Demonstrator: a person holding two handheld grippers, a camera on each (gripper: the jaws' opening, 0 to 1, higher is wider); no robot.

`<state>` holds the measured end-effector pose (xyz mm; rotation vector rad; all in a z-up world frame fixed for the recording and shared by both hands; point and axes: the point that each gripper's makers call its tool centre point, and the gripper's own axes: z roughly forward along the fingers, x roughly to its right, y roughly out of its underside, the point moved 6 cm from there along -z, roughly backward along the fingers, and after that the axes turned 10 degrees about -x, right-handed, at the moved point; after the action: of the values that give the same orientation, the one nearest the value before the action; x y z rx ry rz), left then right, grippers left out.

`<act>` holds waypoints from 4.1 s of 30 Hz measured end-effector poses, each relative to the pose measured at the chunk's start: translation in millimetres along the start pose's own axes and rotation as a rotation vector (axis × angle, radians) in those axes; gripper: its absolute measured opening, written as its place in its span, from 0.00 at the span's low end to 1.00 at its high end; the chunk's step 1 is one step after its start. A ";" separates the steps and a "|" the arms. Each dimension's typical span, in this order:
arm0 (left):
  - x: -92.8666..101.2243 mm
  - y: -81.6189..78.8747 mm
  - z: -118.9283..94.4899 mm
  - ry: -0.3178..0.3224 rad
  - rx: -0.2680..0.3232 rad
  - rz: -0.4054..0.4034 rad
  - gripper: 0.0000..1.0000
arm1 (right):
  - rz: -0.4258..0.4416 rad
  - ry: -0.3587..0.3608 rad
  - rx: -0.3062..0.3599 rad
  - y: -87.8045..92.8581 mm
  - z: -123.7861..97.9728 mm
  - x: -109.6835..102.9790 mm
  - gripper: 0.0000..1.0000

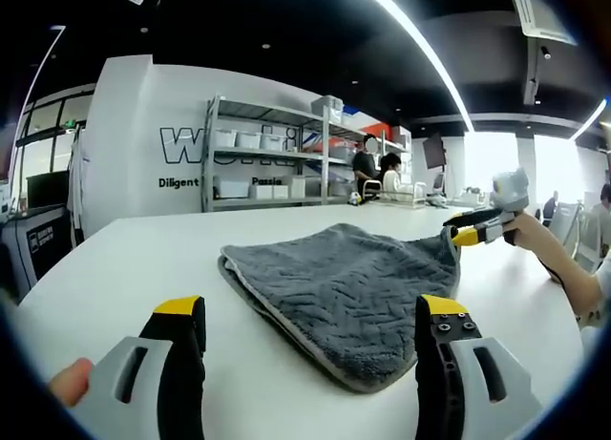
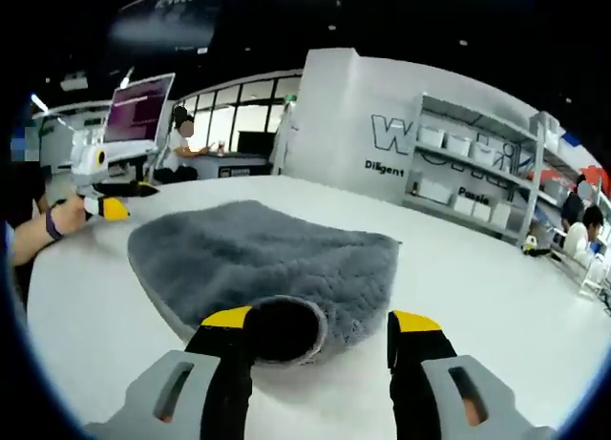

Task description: Open the folded towel by lifting each exposed corner and separating the folded layers until the towel lies flat within the target outline without major curled edges

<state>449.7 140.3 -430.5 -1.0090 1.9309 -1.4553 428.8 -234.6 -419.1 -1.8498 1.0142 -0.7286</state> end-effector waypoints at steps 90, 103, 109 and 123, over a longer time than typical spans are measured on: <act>-15.8 -2.0 -3.1 -0.078 0.048 -0.076 0.91 | -0.415 -0.330 0.000 -27.2 106.6 -240.8 0.02; -14.1 -1.0 -3.0 -0.071 0.045 -0.060 0.91 | -0.019 -0.363 0.057 -39.0 105.8 -190.0 0.02; -15.2 -1.9 -2.9 -0.075 0.041 -0.051 0.91 | 0.066 -0.320 0.075 -41.9 105.4 -164.5 0.01; -14.9 -2.5 -3.7 -0.076 0.035 -0.045 0.91 | 0.026 -0.082 0.076 -40.9 99.9 -111.5 0.01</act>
<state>456.3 154.0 -427.5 -1.0827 1.8340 -1.4489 467.5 -85.2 -435.4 -1.7836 0.9434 -0.6615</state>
